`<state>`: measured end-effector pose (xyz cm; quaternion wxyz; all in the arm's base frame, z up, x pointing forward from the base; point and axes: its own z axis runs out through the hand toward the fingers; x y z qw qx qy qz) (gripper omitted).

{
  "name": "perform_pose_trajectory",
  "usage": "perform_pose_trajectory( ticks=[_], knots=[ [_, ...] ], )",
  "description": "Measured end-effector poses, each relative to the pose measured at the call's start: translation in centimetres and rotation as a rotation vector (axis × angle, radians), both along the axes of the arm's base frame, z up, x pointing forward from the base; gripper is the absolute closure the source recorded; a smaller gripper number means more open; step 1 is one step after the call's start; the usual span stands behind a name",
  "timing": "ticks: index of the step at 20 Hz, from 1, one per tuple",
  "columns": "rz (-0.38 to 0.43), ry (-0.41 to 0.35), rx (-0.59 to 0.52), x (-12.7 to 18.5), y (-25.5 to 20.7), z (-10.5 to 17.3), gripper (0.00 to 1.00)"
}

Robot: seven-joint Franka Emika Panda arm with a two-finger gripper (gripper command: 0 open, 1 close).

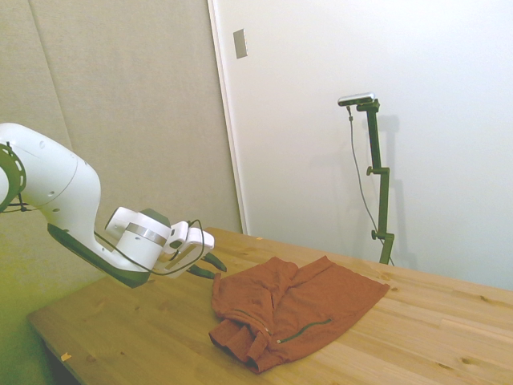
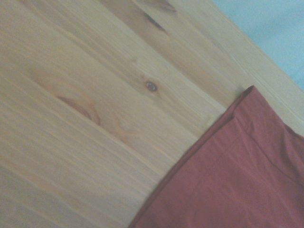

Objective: Fold the shorts

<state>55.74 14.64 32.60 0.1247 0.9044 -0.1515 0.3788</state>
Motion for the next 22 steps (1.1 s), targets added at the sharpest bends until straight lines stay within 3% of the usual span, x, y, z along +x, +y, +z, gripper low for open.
perform_pose_trajectory(
  ticks=[7,15,18,22],
  knots=[
    [-0.039,0.033,-0.009,-0.1,-2.3,-1.7,1.0],
    [-0.044,0.018,0.012,0.1,-2.7,-0.9,1.0],
    [-0.082,-0.001,0.037,0.7,-3.6,0.6,1.0],
    [-0.147,-0.045,0.053,2.7,-7.7,5.3,1.0]
  ],
)
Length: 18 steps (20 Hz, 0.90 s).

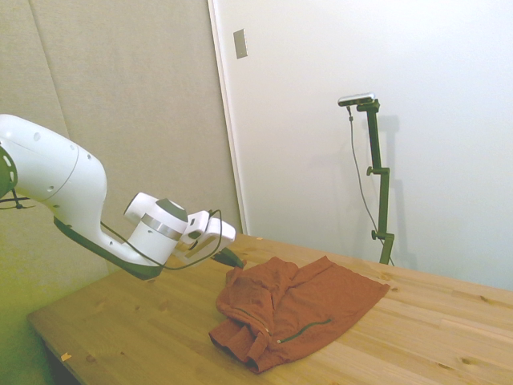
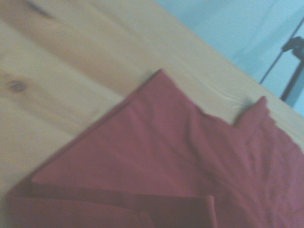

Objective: Fold the shorts

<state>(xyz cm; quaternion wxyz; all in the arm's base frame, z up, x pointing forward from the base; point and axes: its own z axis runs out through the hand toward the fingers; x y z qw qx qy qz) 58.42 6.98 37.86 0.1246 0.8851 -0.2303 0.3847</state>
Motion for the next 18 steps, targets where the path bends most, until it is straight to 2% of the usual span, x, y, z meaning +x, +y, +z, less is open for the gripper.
perform_pose_trajectory(
  ticks=[9,18],
  knots=[
    [-0.108,-0.029,-0.004,4.1,-10.0,5.7,1.0],
    [-0.171,-0.028,0.04,9.3,-17.0,7.7,1.0]
  ],
)
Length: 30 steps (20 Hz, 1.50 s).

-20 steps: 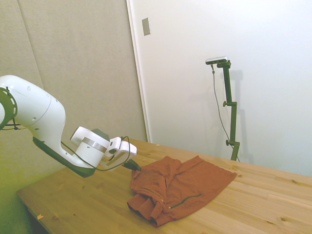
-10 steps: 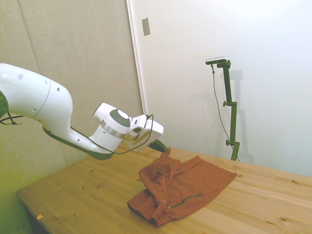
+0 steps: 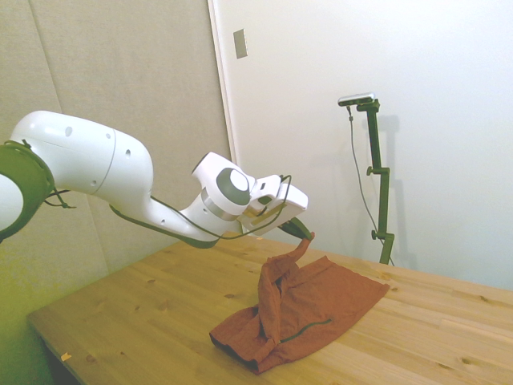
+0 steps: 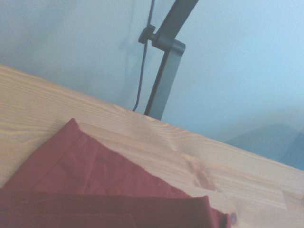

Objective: Fold the shorts

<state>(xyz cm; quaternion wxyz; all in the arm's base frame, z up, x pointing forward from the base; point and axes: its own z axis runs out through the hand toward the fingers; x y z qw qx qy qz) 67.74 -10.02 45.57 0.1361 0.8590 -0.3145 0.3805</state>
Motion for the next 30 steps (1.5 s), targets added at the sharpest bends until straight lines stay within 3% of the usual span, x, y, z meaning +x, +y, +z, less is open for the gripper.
perform_pose_trajectory(
  ticks=[5,10,11,16,19,25,30],
  knots=[
    [-0.046,-0.01,0.001,2.7,-4.3,1.8,1.0],
    [-0.122,-0.006,0.002,3.5,-10.7,1.4,1.0],
    [-0.137,-0.007,0.007,3.5,-11.8,1.3,0.0],
    [-0.153,-0.025,0.048,3.3,-12.0,2.3,0.0],
    [-0.147,0.061,0.193,1.2,-7.3,3.2,0.0],
    [-0.082,0.321,0.419,-7.9,3.6,5.9,0.0],
    [0.042,0.539,0.575,-18.7,11.7,5.8,0.0]
  ],
)
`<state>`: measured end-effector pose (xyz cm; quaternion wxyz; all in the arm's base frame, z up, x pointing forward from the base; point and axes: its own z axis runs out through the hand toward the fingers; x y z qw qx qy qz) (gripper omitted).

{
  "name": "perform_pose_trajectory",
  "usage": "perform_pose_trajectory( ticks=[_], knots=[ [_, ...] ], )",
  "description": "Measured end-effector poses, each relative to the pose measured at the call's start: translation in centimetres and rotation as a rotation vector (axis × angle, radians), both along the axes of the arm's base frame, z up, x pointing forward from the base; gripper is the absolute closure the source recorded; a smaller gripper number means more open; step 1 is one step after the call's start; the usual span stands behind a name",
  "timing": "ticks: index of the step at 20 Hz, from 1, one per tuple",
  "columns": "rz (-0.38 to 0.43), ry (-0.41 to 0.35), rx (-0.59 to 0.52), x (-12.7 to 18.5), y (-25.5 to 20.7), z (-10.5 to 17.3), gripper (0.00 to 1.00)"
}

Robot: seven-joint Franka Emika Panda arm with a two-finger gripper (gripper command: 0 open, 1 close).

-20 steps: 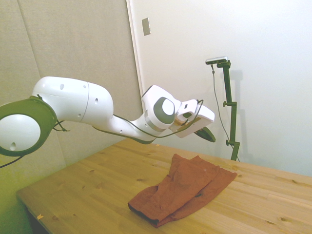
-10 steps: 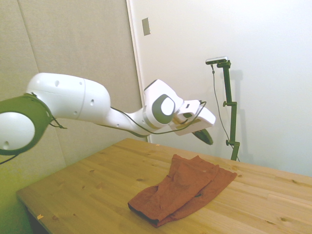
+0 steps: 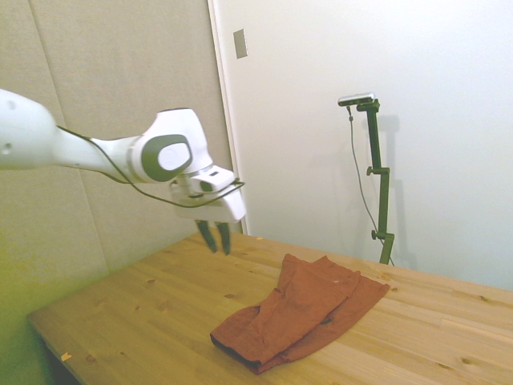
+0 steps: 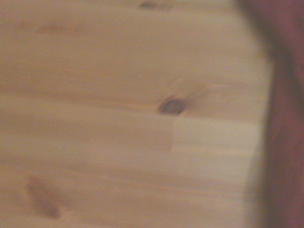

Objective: Fold the shorts

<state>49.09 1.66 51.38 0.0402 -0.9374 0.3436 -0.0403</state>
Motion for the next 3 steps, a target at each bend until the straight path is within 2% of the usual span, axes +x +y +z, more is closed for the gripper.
perform_pose_trajectory(
  ticks=[3],
  knots=[
    [0.047,0.033,0.038,-5.8,1.9,-0.5,0.0]
  ],
)
